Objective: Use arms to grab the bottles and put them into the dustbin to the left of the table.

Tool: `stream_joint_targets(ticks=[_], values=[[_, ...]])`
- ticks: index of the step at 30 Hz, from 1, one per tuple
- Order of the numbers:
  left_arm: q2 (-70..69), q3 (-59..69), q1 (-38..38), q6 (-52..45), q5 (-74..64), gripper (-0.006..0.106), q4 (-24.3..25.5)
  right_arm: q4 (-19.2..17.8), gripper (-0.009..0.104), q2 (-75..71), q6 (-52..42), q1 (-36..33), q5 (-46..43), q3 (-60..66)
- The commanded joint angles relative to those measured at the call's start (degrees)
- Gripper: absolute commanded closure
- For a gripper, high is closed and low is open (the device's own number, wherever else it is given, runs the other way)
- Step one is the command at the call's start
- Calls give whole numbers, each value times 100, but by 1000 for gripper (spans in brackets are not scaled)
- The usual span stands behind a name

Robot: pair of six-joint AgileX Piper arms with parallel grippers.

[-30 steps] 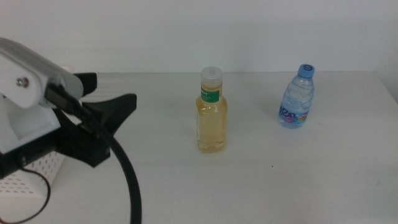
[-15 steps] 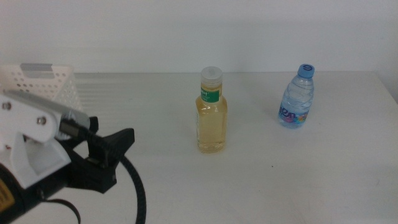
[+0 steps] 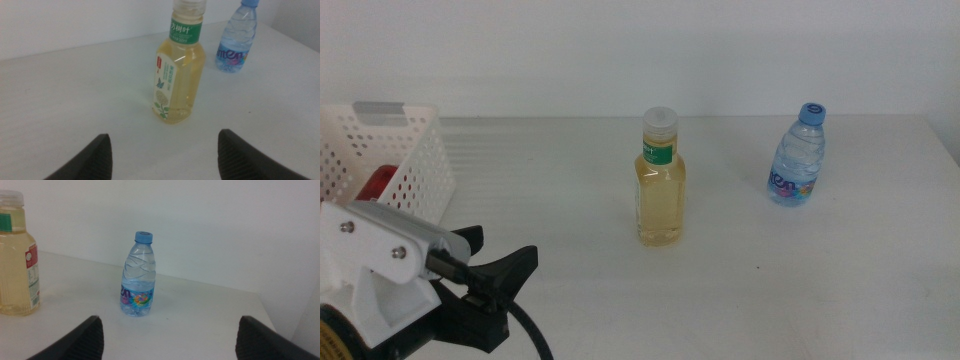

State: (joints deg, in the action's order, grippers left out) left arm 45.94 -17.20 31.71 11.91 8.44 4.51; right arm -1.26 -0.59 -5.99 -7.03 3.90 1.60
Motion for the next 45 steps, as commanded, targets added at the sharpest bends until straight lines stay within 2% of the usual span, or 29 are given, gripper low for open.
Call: stream_joint_targets(ticks=[1, 15, 20, 22, 23, 40, 45], values=[[-28, -131, 18, -434, 506, 36, -357, -33, 24, -151, -70, 29, -425, -42], [262, -131, 18, -631, 729, 35, -184, -33, 24, -151, -70, 29, -425, -42], [804, -131, 18, -586, 980, 21, -236, -33, 24, -151, -70, 29, -425, -42], [1031, -131, 18, -586, 1337, 11, -229, -33, 24, -151, -70, 29, -425, -42], [1127, -131, 18, -586, 1507, 10, -229, -33, 24, -151, -70, 29, -425, -42], [3835, -168, 18, -283, 5355, 10, 247, -33, 24, -151, -70, 29, -425, -42], [4474, -358, 18, -234, 5874, 10, 320, -33, 24, -151, -70, 29, -425, -42]])
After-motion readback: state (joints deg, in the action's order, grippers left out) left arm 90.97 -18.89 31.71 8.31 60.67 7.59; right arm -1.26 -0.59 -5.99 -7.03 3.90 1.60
